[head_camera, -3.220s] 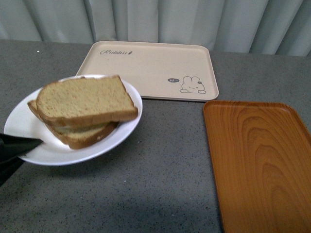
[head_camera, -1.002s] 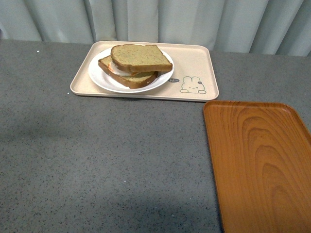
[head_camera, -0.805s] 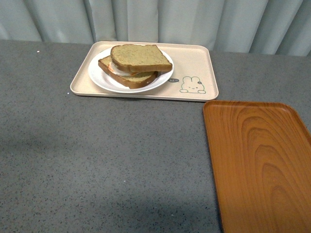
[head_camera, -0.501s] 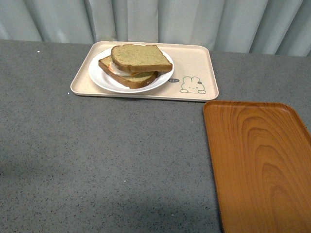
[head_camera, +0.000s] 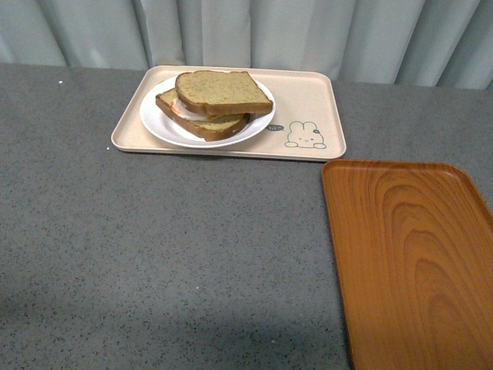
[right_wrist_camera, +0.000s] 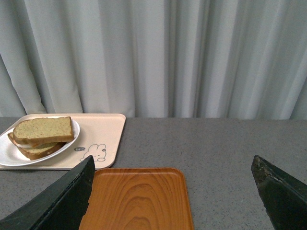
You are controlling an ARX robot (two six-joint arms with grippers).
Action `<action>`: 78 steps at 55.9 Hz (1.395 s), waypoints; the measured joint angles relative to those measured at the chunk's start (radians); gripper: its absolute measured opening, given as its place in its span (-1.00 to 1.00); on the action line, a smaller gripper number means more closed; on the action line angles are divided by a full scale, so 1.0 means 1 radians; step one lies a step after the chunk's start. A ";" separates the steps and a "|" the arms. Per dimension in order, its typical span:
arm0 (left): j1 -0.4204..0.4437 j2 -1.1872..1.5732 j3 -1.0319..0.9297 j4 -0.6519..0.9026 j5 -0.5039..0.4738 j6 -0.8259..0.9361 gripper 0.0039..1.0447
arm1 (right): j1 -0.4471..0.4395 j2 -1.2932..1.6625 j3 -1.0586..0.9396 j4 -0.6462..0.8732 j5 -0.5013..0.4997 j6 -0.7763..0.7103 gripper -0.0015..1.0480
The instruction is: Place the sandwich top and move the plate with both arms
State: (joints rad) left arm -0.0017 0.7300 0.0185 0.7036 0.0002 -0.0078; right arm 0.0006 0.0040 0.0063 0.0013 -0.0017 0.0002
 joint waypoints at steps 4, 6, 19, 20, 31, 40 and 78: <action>0.000 -0.045 0.000 -0.039 0.000 0.000 -0.93 | 0.000 0.000 0.000 0.000 0.000 0.000 0.83; 0.000 -0.073 0.000 -0.063 0.000 0.000 -0.93 | 0.000 0.000 0.000 0.000 0.000 0.000 0.83; 0.000 -0.205 -0.001 -0.184 0.000 0.000 -0.93 | 0.000 0.000 0.000 0.000 0.000 0.000 0.83; 0.000 -0.217 -0.001 -0.195 0.000 0.000 -0.93 | 0.000 0.000 0.000 0.000 0.000 0.000 0.83; 0.000 -0.337 -0.001 -0.310 0.000 0.000 -0.93 | 0.000 0.000 0.000 0.000 0.000 0.000 0.83; 0.000 -0.401 -0.001 -0.370 0.000 0.000 -0.93 | 0.000 0.000 0.000 0.000 0.000 0.000 0.83; 0.000 -0.683 -0.001 -0.686 0.000 0.000 -0.93 | 0.000 0.000 0.000 0.000 0.000 0.000 0.83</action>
State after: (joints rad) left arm -0.0017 0.0467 0.0177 0.0177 0.0006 -0.0078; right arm 0.0006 0.0040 0.0063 0.0013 -0.0013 0.0002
